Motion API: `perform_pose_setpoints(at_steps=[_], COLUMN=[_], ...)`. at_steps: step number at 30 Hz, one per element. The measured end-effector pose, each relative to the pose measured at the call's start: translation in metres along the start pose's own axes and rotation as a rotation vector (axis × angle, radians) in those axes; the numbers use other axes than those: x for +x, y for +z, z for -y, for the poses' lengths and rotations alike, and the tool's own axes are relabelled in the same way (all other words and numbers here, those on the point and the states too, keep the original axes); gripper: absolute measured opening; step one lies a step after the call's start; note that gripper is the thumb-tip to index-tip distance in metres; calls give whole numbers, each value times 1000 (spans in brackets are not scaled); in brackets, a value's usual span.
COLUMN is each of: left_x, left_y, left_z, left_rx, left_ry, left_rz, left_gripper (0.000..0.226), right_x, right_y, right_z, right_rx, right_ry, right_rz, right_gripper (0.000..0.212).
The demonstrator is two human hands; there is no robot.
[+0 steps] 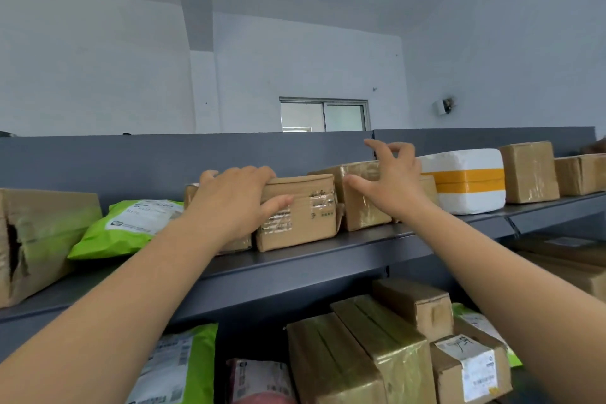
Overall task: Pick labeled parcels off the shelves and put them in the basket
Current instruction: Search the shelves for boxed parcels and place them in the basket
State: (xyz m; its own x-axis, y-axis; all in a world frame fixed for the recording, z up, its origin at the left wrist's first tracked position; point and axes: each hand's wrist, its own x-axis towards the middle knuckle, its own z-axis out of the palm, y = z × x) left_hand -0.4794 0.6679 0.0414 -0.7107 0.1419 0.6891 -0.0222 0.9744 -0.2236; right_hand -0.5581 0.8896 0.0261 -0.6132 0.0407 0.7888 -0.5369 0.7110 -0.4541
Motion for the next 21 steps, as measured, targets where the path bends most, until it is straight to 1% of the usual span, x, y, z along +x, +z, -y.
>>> perform_pose_setpoints(at_steps=[3,4,6,8,10,13,18,21], left_x=[3,4,4,4,5,5,7,6], left_y=[-2,-2,-1,1,2,0,-1,-2], left_z=[12,16,22,23,21,20,20,18], left_rx=[8,-6,-67,-98,-95,-119,-152,-141], left_ry=[7,8,6,10,9,-4,-18,-22], left_rz=[21,35,63,72,68,72,90,100], left_gripper=[49,48,45,43,42,41,43,44], right_x=[11,13,14,12,7,-7,-40,-52], right_y=[6,10,17,21,20,10,-4,-10], right_z=[0,0,1,4,8,11,4,3], right_rx=[-54,-68,-108,-114,-42,64,175,194], right_ry=[53,61,69,75,78,32,-17,-56], right_rz=[151,177,175,116,46,-53,-222,-250], right_gripper=[75,75,75,71,67,62,65,64])
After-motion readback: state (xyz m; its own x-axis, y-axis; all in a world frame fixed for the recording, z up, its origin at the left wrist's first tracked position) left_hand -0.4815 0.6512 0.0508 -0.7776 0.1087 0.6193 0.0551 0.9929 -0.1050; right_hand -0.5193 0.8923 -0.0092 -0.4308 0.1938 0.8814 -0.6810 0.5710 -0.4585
